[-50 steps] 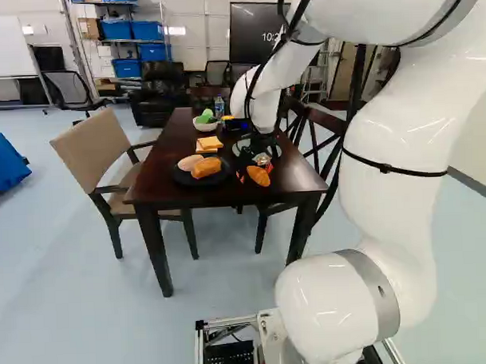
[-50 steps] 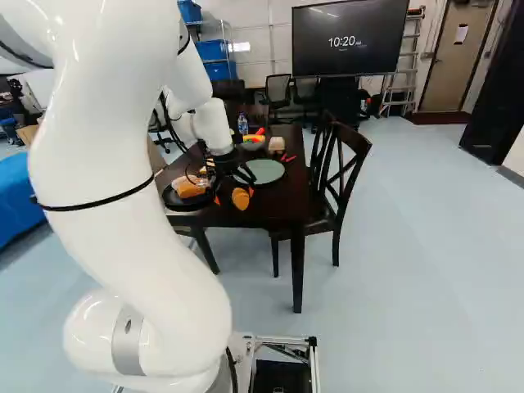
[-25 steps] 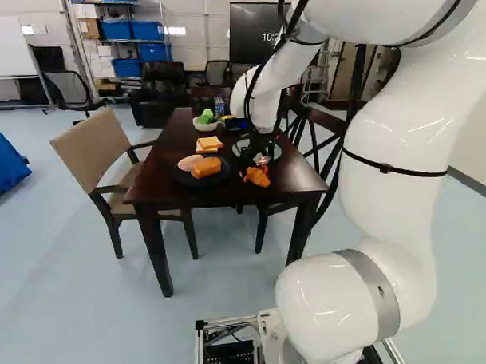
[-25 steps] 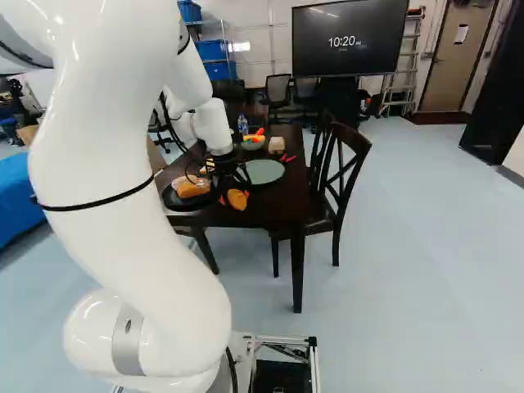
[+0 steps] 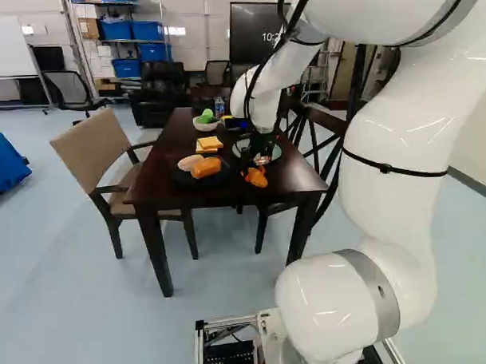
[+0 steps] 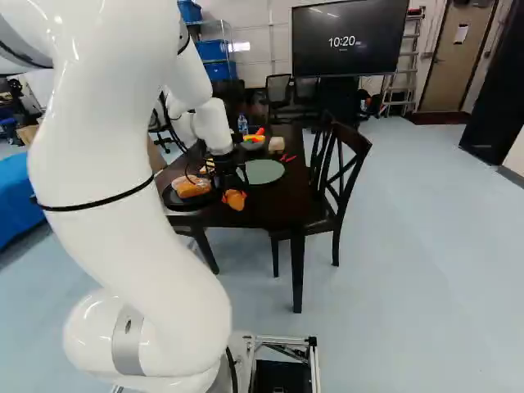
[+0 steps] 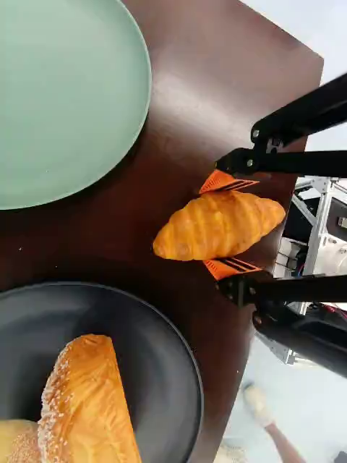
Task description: Move the croissant to the empty plate
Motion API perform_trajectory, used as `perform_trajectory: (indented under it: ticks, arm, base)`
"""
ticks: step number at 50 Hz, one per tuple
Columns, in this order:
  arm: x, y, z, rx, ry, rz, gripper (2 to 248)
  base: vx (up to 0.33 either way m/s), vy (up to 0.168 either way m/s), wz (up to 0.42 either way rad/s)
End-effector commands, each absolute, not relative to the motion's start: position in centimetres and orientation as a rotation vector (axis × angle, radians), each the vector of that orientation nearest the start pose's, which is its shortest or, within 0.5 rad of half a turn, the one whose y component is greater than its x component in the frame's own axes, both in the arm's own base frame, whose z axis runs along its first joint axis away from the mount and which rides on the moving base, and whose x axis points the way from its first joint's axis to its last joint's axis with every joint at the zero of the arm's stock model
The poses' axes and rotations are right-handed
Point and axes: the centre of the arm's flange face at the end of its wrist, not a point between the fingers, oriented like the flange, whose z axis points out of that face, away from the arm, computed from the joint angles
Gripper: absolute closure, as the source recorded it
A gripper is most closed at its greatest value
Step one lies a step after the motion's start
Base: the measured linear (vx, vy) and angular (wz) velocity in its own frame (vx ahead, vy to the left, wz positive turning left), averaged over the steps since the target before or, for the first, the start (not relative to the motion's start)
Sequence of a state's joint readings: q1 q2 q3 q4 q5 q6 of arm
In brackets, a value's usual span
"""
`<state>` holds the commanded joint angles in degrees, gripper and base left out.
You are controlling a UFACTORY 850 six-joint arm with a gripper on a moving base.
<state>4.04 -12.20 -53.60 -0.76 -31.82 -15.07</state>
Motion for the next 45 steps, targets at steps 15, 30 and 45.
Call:
perform_trajectory:
  ticks: [15, 30, 45]
  arm:
    - [49.0, 3.4, 43.6, -3.108, -0.54, -0.262, 119]
    - [48.4, 3.4, 45.1, -3.107, -0.54, -0.307, 119]
    - [47.5, 3.3, 47.2, -3.104, -0.539, -0.374, 119]
  base:
    - [0.0, 0.0, 0.0]
    - [0.0, 0.0, 0.0]
    - [0.0, 0.0, 0.0]
